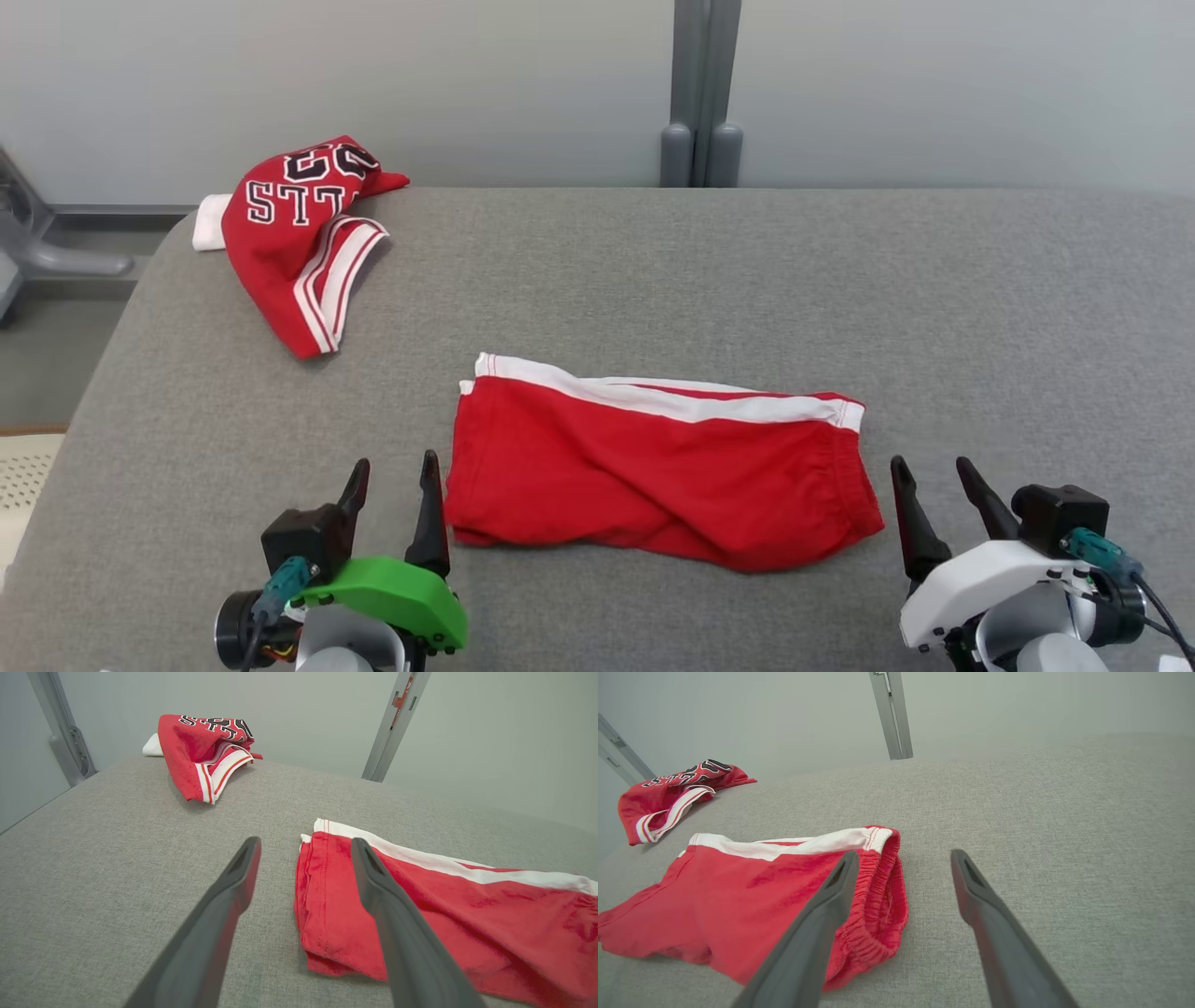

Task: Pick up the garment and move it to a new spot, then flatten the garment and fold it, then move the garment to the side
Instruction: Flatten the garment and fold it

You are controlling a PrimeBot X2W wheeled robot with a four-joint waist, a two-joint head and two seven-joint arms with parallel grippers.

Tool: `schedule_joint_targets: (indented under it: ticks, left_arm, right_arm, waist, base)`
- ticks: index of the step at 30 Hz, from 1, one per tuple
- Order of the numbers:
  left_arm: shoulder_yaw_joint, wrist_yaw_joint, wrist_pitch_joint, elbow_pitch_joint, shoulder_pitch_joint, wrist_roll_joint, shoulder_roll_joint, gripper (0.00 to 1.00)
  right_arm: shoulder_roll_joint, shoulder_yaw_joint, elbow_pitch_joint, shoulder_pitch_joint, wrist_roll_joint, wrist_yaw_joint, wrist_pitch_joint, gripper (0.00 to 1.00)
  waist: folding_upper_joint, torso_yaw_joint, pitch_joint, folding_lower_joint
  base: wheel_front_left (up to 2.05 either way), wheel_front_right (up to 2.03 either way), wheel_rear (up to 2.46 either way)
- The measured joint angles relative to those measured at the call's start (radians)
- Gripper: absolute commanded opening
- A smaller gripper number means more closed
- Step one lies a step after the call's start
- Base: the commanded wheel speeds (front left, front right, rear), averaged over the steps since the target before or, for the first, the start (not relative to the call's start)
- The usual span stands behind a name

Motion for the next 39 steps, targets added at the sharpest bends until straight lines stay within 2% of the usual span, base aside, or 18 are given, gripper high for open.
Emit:
schedule_joint_targets:
  ticks: [4, 9, 11, 15, 16, 17, 18, 19, 20, 21, 24, 27, 31, 36, 39]
  left_arm:
    - [0.0, 0.013, 0.002, -0.029, 0.01, 0.0, 0.003, 1.0]
    - [-0.002, 0.026, 0.011, -0.057, 0.011, 0.003, 0.009, 1.0]
    - [-0.004, 0.03, 0.018, -0.063, 0.013, 0.005, 0.014, 1.0]
    - [-0.008, 0.032, 0.018, -0.067, 0.017, 0.005, 0.016, 1.0]
    - [-0.008, 0.033, 0.018, -0.068, 0.02, 0.004, 0.016, 1.0]
    - [-0.008, 0.034, 0.018, -0.068, 0.026, 0.004, 0.018, 1.0]
    - [-0.008, 0.035, 0.018, -0.068, 0.031, 0.004, 0.02, 1.0]
    - [-0.008, 0.035, 0.018, -0.069, 0.033, 0.004, 0.022, 1.0]
    - [-0.008, 0.036, 0.018, -0.069, 0.035, 0.004, 0.024, 1.0]
    - [-0.007, 0.04, 0.018, -0.071, 0.037, 0.004, 0.027, 1.0]
    - [-0.01, 0.044, 0.019, -0.076, 0.046, 0.004, 0.029, 1.0]
    - [-0.014, 0.044, 0.022, -0.08, 0.049, 0.004, 0.03, 1.0]
    - [-0.024, 0.045, 0.024, -0.083, 0.053, 0.003, 0.029, 1.0]
    - [-0.036, 0.045, 0.027, -0.084, 0.061, 0.002, 0.022, 1.0]
    - [-0.038, 0.045, 0.027, -0.084, 0.061, 0.002, 0.02, 1.0]
  right_arm:
    - [0.0, 0.003, 0.074, -0.046, -0.007, 0.0, 0.023, 1.0]
    - [0.001, -0.006, 0.226, -0.117, -0.049, 0.0, 0.079, 1.0]
    - [0.0, -0.04, 0.331, -0.16, -0.077, 0.0, 0.108, 1.0]
    - [0.0, -0.05, 0.434, -0.194, -0.057, 0.0, 0.141, 1.0]
    - [0.0, -0.049, 0.449, -0.202, -0.04, 0.0, 0.145, 0.93]
    - [-0.002, -0.043, 0.466, -0.215, -0.01, 0.0, 0.149, 0.48]
    - [-0.002, -0.035, 0.477, -0.225, 0.013, 0.0, 0.154, 0.4]
    - [-0.001, -0.029, 0.487, -0.232, 0.029, 0.0, 0.155, 0.18]
    - [-0.001, -0.023, 0.494, -0.237, 0.04, 0.0, 0.16, 0.05]
    - [-0.002, -0.014, 0.498, -0.244, 0.059, 0.0, 0.166, 0.0]
    - [-0.004, 0.005, 0.5, -0.255, 0.103, 0.0, 0.185, 0.0]
    - [-0.034, 0.04, 0.482, -0.262, 0.154, 0.0, 0.221, 0.0]
    - [-0.11, 0.064, 0.426, -0.255, 0.241, 0.0, 0.285, 0.0]
    - [-0.222, 0.036, 0.356, -0.198, 0.309, 0.0, 0.342, 0.0]
    - [-0.244, 0.003, 0.305, -0.162, 0.342, 0.0, 0.356, 0.0]
  waist:
    - [0.0, 0.026, -0.001, 0.0]
    - [0.0, 0.063, 0.003, 0.0]
    - [0.0, 0.085, 0.008, 0.0]
    - [0.0, 0.111, 0.012, 0.0]
    - [0.0, 0.115, 0.013, 0.0]
    - [0.0, 0.12, 0.013, 0.0]
    - [0.0, 0.123, 0.014, 0.0]
    - [0.0, 0.123, 0.013, 0.0]
    - [0.0, 0.122, 0.012, 0.0]
    - [0.0, 0.119, 0.011, 0.0]
    - [0.0, 0.105, 0.007, 0.0]
    - [0.0, 0.087, 0.002, 0.0]
    - [0.0, 0.058, -0.004, 0.0001]
    - [0.0, 0.02, -0.009, 0.0]
    - [0.0, -0.002, -0.01, 0.0]
  base:
    - [0.0, 0.0, 0.0]
    - [0.0, 0.0, 0.0]
    - [0.0, 0.0, 0.0]
    - [0.0, 0.0, 0.0]
    - [0.0, 0.0, 0.0]
    - [0.0, 0.0, 0.0]
    - [0.0, 0.0, 0.0]
    - [0.0, 0.0, 0.0]
    - [0.0, 0.0, 0.0]
    - [0.0, 0.0, 0.0]
    - [0.0, 0.0, 0.0]
    - [0.0, 0.0, 0.0]
    - [0.0, 0.0, 0.0]
    - [0.0, 0.0, 0.0]
    - [0.0, 0.0, 0.0]
